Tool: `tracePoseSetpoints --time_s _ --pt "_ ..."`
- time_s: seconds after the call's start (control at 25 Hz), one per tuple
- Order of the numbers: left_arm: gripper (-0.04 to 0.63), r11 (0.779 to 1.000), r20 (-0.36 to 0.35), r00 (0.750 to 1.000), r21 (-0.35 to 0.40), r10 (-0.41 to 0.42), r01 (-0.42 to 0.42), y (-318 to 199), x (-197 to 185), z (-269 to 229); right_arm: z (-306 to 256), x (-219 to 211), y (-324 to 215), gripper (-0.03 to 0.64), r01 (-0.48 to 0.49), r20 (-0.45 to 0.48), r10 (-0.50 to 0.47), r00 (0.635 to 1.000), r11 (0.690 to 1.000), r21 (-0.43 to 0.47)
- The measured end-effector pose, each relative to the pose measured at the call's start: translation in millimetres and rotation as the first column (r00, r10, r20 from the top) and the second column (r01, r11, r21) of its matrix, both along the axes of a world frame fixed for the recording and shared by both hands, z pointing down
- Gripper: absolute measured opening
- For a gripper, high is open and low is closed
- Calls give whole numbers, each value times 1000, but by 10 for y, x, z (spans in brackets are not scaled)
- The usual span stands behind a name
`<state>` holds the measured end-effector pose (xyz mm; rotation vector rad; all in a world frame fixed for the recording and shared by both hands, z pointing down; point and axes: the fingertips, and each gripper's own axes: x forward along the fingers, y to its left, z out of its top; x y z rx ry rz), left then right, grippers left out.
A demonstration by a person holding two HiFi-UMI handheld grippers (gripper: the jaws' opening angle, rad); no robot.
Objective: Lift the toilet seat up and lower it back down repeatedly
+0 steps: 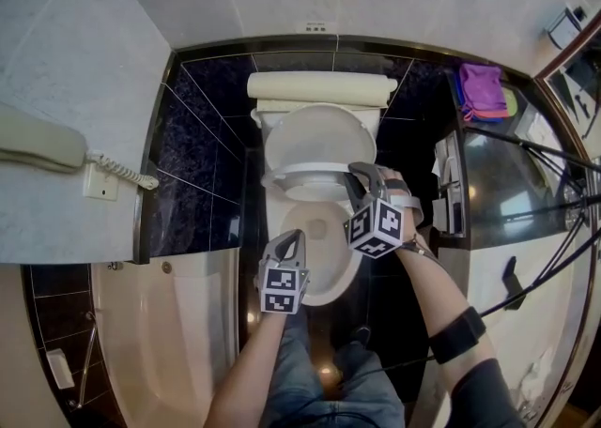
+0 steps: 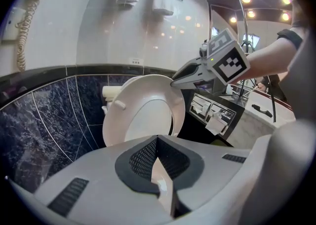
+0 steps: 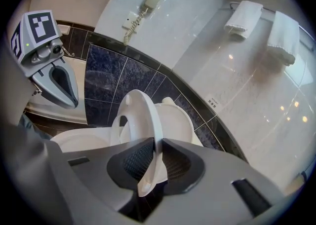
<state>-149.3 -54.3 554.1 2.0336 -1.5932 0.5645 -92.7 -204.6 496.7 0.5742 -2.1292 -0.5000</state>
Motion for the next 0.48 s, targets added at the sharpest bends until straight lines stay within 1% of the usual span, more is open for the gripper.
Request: tracePoseSetpoints --time_s 0.48 --pt "-3 999 4 1000 -27 -31 31 254 212 124 212 224 1041 77 41 -6 -41 999 999 29"
